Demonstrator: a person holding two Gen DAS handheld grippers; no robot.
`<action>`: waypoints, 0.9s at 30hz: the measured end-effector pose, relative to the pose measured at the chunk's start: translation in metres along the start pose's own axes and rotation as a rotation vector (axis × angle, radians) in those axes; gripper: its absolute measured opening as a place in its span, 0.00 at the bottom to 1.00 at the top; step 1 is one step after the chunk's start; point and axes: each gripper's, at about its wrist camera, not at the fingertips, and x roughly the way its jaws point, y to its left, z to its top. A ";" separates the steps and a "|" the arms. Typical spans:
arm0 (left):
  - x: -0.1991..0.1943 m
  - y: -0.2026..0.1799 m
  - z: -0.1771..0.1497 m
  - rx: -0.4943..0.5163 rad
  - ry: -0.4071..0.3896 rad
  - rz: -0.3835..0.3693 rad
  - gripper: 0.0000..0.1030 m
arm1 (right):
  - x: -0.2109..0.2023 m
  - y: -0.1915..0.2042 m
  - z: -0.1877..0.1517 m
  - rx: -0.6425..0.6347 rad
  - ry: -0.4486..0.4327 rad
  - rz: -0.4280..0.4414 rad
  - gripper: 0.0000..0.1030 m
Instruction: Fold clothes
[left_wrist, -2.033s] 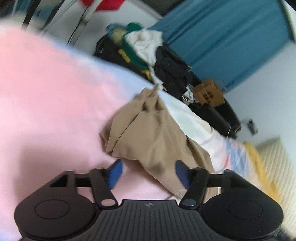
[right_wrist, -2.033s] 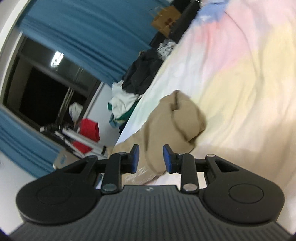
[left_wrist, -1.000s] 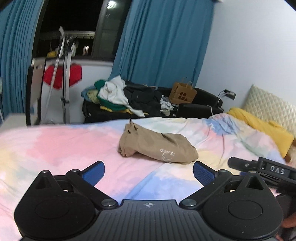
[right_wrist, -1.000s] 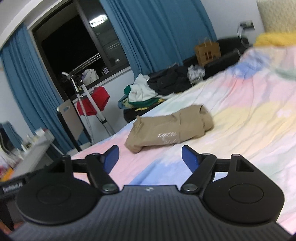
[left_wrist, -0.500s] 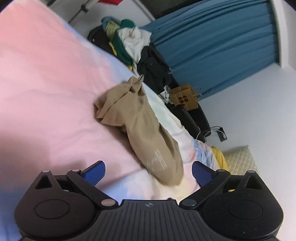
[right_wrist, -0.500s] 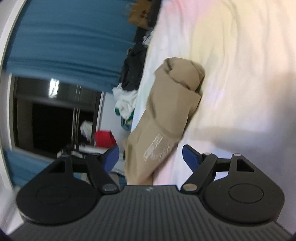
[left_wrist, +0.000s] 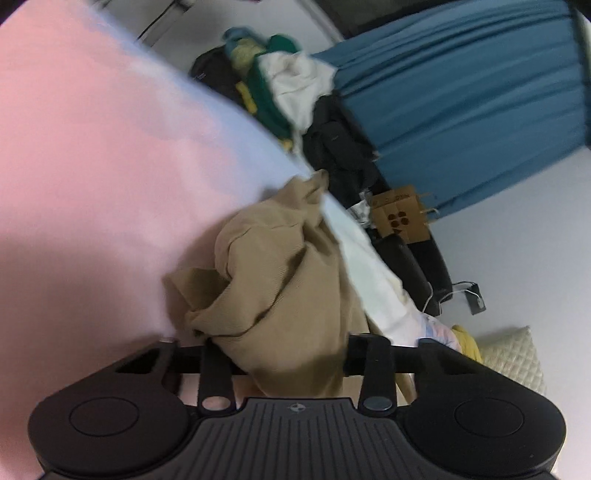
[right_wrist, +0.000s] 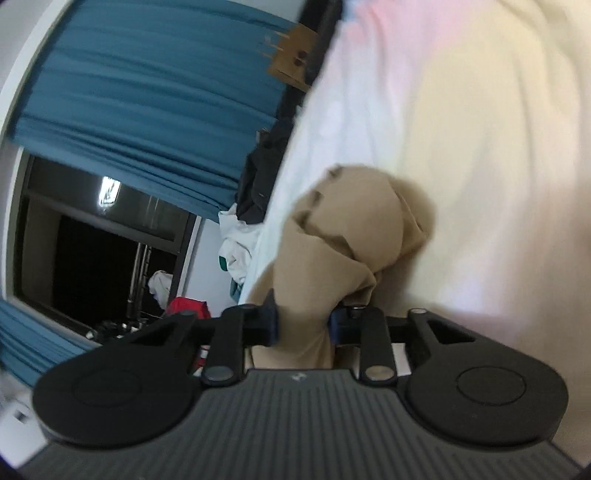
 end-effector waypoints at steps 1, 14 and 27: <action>-0.001 -0.007 0.000 0.021 0.002 -0.011 0.31 | -0.006 0.008 0.003 -0.019 -0.019 0.008 0.22; -0.036 -0.115 -0.080 0.210 0.086 -0.271 0.29 | -0.162 0.056 0.075 -0.294 -0.230 0.041 0.22; -0.045 -0.079 -0.159 0.448 0.246 0.056 0.42 | -0.193 -0.020 0.027 -0.198 0.051 -0.312 0.27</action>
